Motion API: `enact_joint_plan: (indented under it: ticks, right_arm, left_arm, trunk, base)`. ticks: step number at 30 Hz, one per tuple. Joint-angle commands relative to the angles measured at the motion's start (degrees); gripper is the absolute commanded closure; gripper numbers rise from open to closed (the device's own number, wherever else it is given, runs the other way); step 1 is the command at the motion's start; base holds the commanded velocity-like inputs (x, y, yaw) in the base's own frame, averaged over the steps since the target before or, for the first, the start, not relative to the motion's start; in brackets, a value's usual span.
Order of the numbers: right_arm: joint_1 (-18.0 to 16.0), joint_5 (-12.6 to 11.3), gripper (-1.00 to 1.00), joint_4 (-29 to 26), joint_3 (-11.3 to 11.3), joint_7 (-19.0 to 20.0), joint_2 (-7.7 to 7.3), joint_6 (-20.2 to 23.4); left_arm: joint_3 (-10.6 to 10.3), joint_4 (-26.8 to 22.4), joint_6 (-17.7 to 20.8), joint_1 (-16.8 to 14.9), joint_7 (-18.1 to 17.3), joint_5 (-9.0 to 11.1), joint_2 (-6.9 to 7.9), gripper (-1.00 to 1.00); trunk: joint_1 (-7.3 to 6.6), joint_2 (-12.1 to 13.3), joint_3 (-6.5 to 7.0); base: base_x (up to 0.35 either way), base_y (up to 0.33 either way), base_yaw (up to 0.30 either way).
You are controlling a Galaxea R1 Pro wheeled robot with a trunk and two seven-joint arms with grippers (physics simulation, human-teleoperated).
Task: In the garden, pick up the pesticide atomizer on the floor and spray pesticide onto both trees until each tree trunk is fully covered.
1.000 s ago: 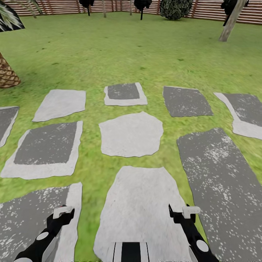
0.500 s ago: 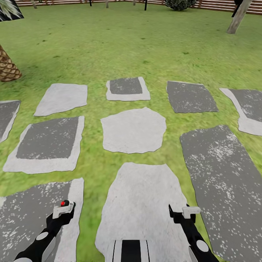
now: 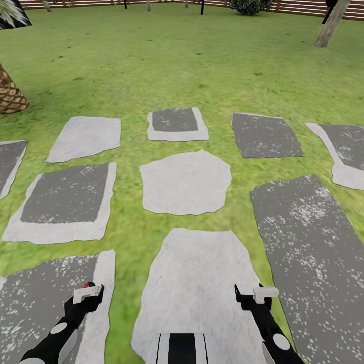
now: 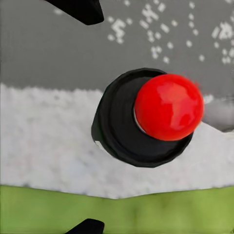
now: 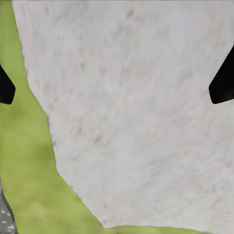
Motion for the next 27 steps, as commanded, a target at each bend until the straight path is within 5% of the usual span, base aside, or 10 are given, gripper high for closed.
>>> enact_joint_plan:
  ticks: [1, 27]
  right_arm:
    - [-0.02, 0.03, -1.00, 0.03, 0.00, -0.04, 0.00, -0.17]
    - [-0.02, 0.03, -1.00, 0.03, 0.00, -0.04, 0.00, -0.17]
  left_arm:
    - [0.35, 0.06, -0.17, -0.03, -0.30, 0.07, -0.02, -1.00]
    - [0.52, -0.02, -0.17, -0.03, -0.30, 0.11, -0.02, -1.00]
  trunk:
    - [0.00, -0.01, -0.03]
    - [0.00, -0.01, -0.03]
  base:
    - [0.027, 0.000, 0.000]
    - [0.020, 0.000, 0.027]
